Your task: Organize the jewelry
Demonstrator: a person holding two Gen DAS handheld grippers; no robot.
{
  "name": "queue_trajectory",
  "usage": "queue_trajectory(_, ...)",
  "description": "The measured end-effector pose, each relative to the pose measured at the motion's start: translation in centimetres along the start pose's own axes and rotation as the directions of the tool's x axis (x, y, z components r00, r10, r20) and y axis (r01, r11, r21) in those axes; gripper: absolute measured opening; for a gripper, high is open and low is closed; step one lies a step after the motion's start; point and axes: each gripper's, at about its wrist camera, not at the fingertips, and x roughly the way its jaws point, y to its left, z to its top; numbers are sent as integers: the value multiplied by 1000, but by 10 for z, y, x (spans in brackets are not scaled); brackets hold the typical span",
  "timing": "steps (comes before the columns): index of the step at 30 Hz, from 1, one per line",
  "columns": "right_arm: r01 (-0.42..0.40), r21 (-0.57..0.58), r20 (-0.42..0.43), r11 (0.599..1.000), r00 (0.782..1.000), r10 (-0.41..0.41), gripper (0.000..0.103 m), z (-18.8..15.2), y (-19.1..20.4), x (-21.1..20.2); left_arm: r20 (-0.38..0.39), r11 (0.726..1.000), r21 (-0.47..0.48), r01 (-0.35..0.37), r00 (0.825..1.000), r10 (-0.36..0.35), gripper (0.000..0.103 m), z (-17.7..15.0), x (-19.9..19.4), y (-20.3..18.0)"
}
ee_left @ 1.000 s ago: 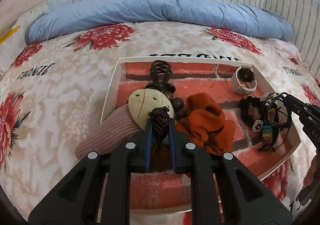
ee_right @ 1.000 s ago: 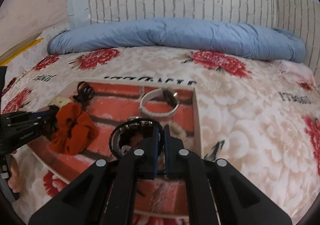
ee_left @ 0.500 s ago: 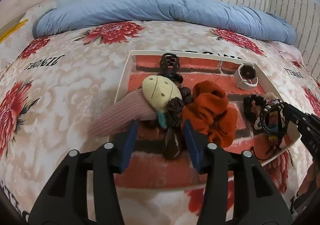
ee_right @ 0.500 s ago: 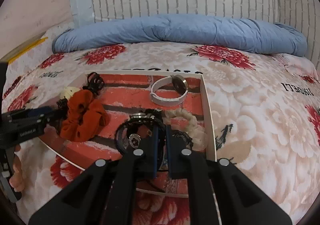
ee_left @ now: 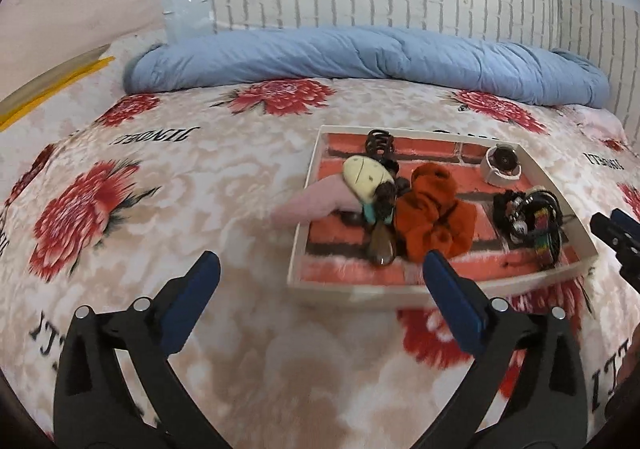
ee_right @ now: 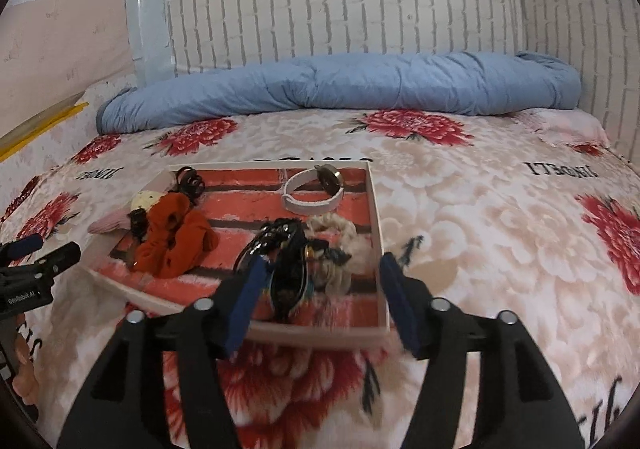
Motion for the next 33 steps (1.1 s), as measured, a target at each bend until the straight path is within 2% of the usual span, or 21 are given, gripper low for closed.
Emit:
queue_trajectory(5, 26, -11, 56, 1000, 998, -26, 80, -5, 11, -35, 0, 1000, -3, -17, 1000, 17, 98, -22, -32, 4)
queue_trajectory(7, 26, -9, 58, 1000, 998, -25, 89, -8, 17, -47, 5, 1000, 7, -13, 1000, 13, 98, -37, -47, 4)
queue_trajectory(11, -7, 39, 48, 999, 999, 5, 90, -39, 22, -85, 4, 1000, -2, -6, 1000, 6, 98, -63, -75, 5)
queue_trajectory(13, 9, 25, 57, 1000, 998, -11, 91, -52, 24, -98, 22, 1000, -16, -2, 1000, 2, 98, -74, -90, 5)
queue_trajectory(17, 23, 19, 78, 1000, 997, -24, 92, -71, 22, -126, 79, 1000, -3, -19, 997, 19, 98, -94, -120, 0)
queue_trajectory(19, 19, 25, 84, 1000, 996, -21, 97, -80, 20, -139, 130, 999, 4, -35, 991, 34, 98, -104, -137, -2)
queue_trajectory(22, 19, 16, 90, 1000, 996, -20, 97, -95, 20, -154, 175, 999, 22, -41, 984, 36, 98, -113, -152, -5)
queue_trajectory(28, 21, 25, 140, 999, 990, -25, 97, -107, 17, -168, 193, 998, 49, -35, 981, 24, 98, -122, -156, -9)
queue_trajectory(33, 21, 35, 128, 999, 991, -25, 97, -110, 16, -163, 195, 997, 66, -44, 980, 30, 98, -125, -155, -13)
